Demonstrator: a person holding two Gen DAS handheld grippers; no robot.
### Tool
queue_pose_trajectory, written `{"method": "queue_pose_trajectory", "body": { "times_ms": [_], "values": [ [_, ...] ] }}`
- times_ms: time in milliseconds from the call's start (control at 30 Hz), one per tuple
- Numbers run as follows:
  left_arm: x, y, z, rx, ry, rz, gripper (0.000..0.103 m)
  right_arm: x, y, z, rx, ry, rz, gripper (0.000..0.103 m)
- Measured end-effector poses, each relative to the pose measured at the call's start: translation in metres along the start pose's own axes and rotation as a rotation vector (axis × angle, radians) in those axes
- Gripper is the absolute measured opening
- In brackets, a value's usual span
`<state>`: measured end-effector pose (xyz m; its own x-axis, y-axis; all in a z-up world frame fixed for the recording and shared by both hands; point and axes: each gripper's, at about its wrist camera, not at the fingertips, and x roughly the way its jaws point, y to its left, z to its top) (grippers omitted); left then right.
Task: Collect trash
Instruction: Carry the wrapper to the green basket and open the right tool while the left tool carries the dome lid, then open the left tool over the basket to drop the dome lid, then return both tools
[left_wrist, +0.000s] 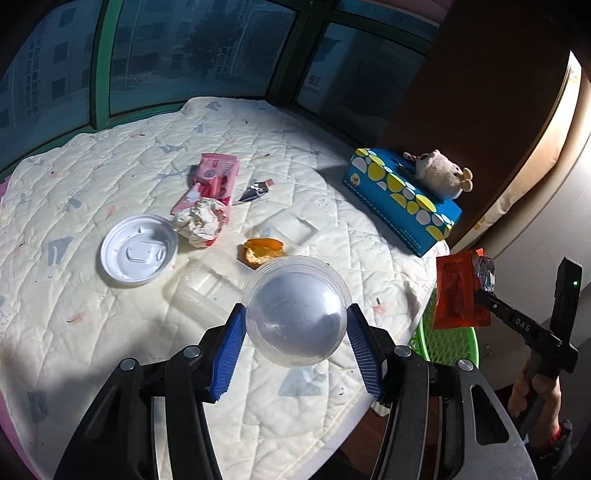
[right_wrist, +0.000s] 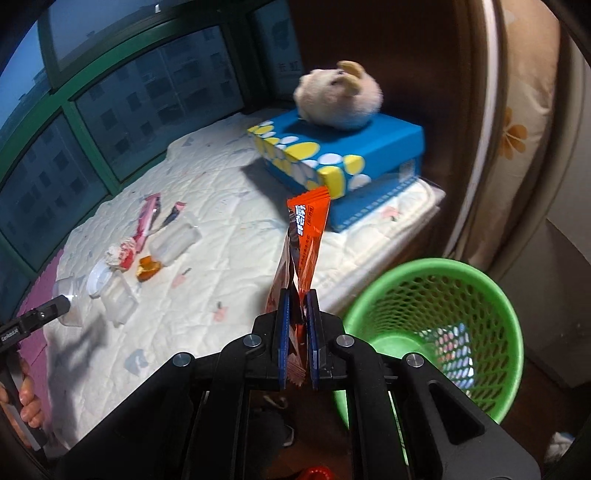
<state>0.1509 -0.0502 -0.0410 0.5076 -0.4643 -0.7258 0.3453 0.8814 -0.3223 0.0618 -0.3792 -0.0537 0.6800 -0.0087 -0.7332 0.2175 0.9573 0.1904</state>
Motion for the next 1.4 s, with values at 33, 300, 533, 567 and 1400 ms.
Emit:
{"method": "queue_pose_trajectory", "body": {
  "times_ms": [33, 300, 533, 567, 1400],
  "values": [
    [0.002, -0.005, -0.001, 0.007, 0.005, -0.005, 0.054, -0.001, -0.011, -0.004, 0.016, 0.005, -0.019, 0.01],
    [0.016, -0.042, -0.004, 0.049, 0.034, -0.032, 0.054, 0.019, -0.076, -0.034, 0.111, 0.094, -0.119, 0.01],
    [0.026, -0.063, -0.006, 0.076, 0.052, -0.033, 0.054, 0.052, -0.097, -0.044, 0.203, 0.165, -0.097, 0.013],
    [0.027, -0.065, -0.006, 0.079, 0.055, -0.033, 0.054, 0.056, -0.099, -0.045, 0.217, 0.172, -0.083, 0.013],
    [0.095, -0.203, -0.022, 0.312, 0.192, -0.168, 0.054, -0.011, -0.141, -0.063, 0.217, 0.047, -0.143, 0.059]
  ]
}}
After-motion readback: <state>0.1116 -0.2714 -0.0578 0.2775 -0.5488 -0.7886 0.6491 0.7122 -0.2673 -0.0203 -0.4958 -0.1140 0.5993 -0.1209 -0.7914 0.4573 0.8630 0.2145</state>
